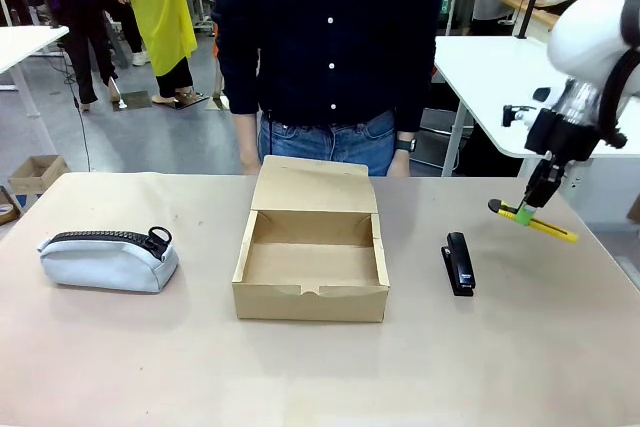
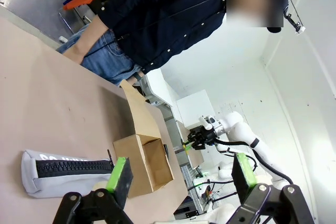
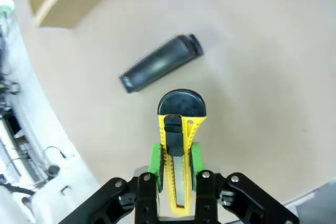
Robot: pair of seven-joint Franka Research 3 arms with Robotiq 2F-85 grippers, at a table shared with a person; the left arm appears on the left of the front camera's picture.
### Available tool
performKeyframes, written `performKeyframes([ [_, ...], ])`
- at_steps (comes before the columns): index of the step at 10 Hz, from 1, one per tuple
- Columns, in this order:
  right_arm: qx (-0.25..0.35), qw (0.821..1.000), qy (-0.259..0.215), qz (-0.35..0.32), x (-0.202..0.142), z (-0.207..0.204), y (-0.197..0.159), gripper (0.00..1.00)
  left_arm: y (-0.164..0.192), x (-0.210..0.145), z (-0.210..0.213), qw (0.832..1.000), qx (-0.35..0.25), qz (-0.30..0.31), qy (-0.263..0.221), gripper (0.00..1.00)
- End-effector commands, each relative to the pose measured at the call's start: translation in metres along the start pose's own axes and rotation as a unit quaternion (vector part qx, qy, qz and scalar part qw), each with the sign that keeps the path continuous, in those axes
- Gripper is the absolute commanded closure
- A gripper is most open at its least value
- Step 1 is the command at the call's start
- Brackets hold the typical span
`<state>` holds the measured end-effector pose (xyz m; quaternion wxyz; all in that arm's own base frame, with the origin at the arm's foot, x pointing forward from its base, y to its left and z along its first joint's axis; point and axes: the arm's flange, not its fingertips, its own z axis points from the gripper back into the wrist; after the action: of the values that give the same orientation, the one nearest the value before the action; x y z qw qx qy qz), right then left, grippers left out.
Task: Pack the item into the box.
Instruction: Pick up the item indicated by the person and place it inside the Mailer Box.
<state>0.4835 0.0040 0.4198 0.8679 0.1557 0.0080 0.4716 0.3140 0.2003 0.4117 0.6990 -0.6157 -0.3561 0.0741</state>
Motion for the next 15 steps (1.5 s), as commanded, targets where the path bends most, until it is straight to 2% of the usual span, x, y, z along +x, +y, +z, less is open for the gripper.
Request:
performKeyframes([
  [1, 0.004, 0.999, -0.034, -0.028, -0.002, 0.002, 0.006, 1.0, -0.001, -0.001, 0.0, 1.0, -0.009, -0.01, -0.003, 0.0],
  [2, 0.001, 0.995, -0.06, -0.074, -0.015, 0.0, -0.013, 1.0, -0.001, -0.001, 0.0, 1.0, -0.009, -0.01, -0.003, 0.0],
  [3, 0.006, 1.0, -0.014, -0.01, 0.0, 0.009, 0.008, 1.0, -0.001, -0.001, 0.0, 1.0, -0.009, -0.01, -0.003, 0.0],
  [6, 0.006, 1.0, -0.014, -0.01, 0.0, 0.009, 0.008, 1.0, -0.001, -0.001, 0.0, 1.0, -0.009, -0.01, -0.003, 0.0],
  [7, 0.009, 0.999, -0.022, -0.024, -0.001, 0.008, 0.006, 0.73, -0.001, -0.001, 0.0, 1.0, -0.009, -0.01, -0.003, 0.0],
  [8, -0.013, 0.998, -0.011, -0.054, 0.009, 0.011, 0.016, 0.73, -0.001, -0.001, 0.0, 1.0, -0.009, -0.01, -0.003, 0.0],
  [9, -0.033, 0.998, -0.021, -0.053, 0.025, 0.018, 0.032, 0.73, -0.001, -0.001, 0.0, 1.0, -0.009, -0.01, -0.003, 0.0],
  [10, -0.056, 0.998, -0.009, -0.042, 0.05, 0.023, 0.051, 0.73, -0.001, -0.001, 0.0, 1.0, -0.009, -0.01, -0.003, 0.0],
  [12, -0.095, 0.995, 0.013, 0.033, 0.113, 0.023, 0.092, 0.73, -0.001, -0.001, 0.0, 1.0, -0.009, -0.01, -0.003, 0.0],
  [15, -0.085, 0.975, 0.068, 0.194, 0.231, -0.018, 0.142, 0.73, -0.001, -0.001, 0.0, 1.0, -0.009, -0.01, -0.003, 0.0],
])
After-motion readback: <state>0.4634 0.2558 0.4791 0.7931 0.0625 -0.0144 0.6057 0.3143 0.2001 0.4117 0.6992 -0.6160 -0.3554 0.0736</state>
